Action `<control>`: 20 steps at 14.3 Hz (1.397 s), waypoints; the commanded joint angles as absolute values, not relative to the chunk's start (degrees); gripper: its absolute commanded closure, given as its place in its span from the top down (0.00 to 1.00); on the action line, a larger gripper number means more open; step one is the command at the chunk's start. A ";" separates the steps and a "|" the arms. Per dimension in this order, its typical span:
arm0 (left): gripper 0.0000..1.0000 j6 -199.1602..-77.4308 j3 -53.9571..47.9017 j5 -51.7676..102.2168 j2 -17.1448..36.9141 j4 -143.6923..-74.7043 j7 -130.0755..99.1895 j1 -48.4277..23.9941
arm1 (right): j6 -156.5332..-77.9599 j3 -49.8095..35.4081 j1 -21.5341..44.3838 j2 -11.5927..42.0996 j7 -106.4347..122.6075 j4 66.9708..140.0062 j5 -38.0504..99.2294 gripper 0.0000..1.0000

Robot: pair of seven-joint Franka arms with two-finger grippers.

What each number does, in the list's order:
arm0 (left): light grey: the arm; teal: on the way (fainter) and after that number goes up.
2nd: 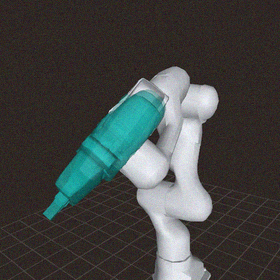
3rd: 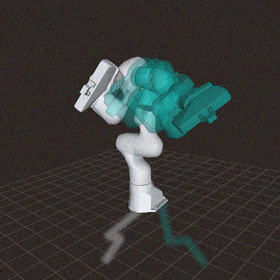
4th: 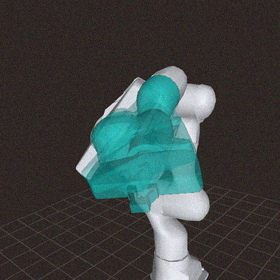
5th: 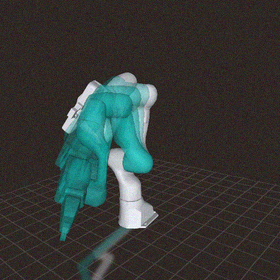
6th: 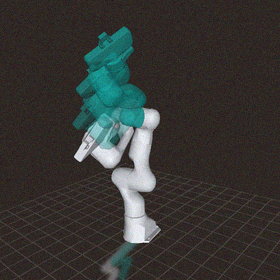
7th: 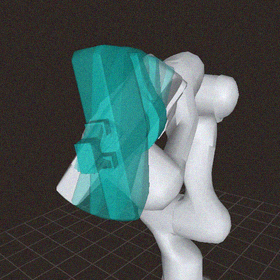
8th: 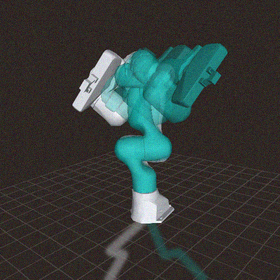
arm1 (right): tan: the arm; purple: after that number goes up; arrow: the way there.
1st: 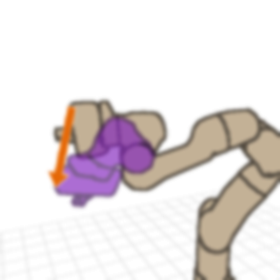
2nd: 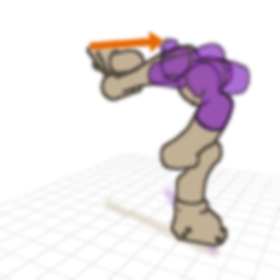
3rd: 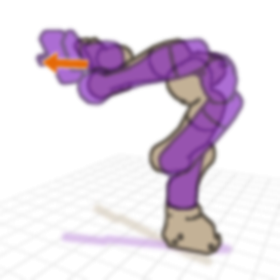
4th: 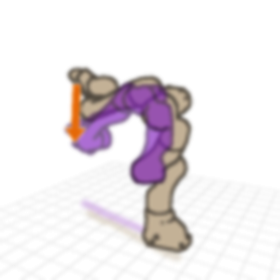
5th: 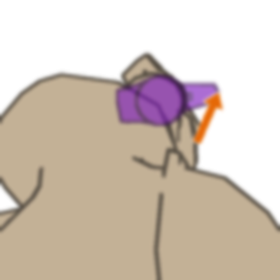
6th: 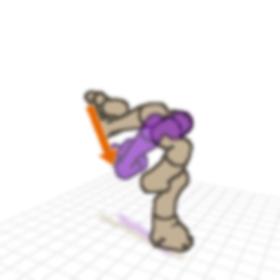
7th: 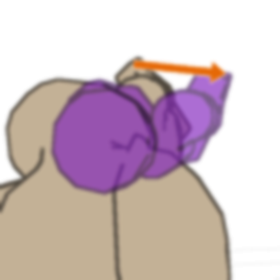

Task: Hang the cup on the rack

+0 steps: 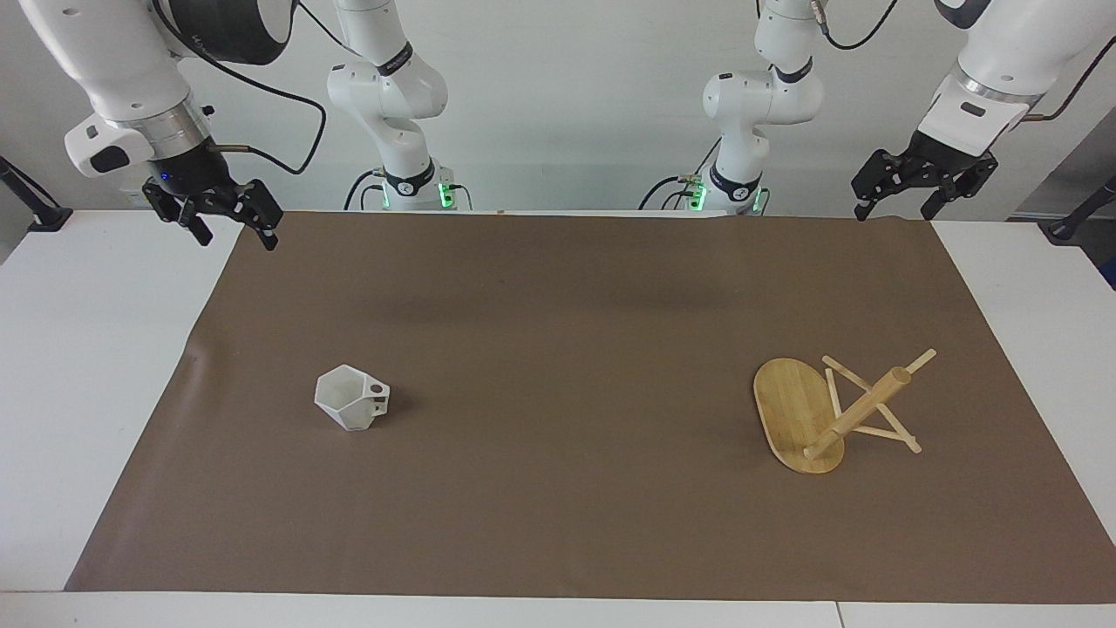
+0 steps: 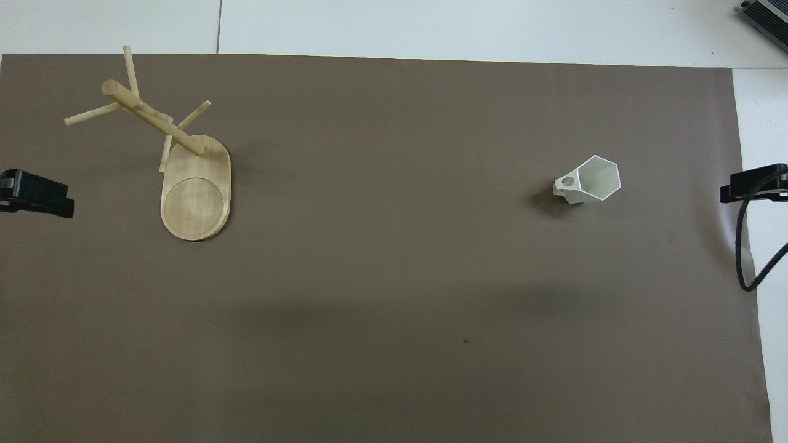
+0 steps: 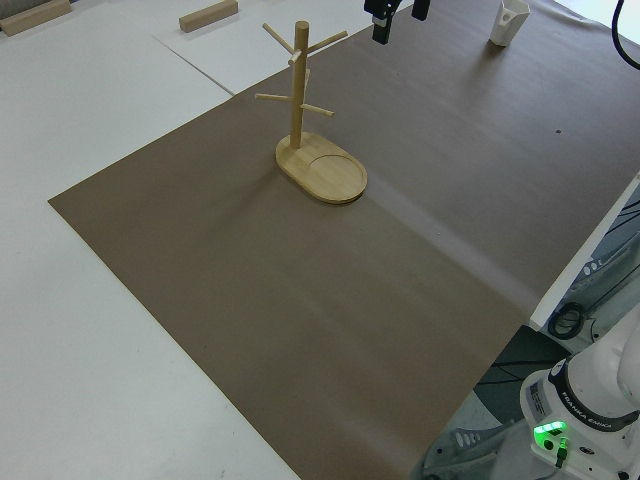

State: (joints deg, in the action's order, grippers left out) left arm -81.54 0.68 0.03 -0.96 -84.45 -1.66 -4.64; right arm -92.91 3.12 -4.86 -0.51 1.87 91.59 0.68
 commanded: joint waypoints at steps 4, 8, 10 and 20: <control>1.00 -81.47 0.09 0.88 -2.55 -86.22 -2.02 -3.60 | -94.13 3.43 -4.83 -2.02 3.34 93.87 -0.18 1.00; 1.00 -81.47 0.09 0.88 -2.55 -86.22 -2.02 -3.69 | -94.22 3.43 -4.83 -2.02 3.25 94.04 -0.18 1.00; 1.00 -81.47 0.09 0.88 -2.55 -86.22 -2.02 -3.60 | -95.97 3.43 -4.83 -2.02 2.90 94.39 -0.18 1.00; 1.00 -81.47 0.09 0.88 -2.55 -86.48 -2.02 -3.60 | -106.41 2.99 -4.75 -0.79 2.81 101.76 -2.02 1.00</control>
State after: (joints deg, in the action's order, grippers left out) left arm -81.53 0.68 0.03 -0.96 -84.46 -1.66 -4.64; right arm -101.58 3.04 -4.80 -0.22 1.87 96.70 -0.84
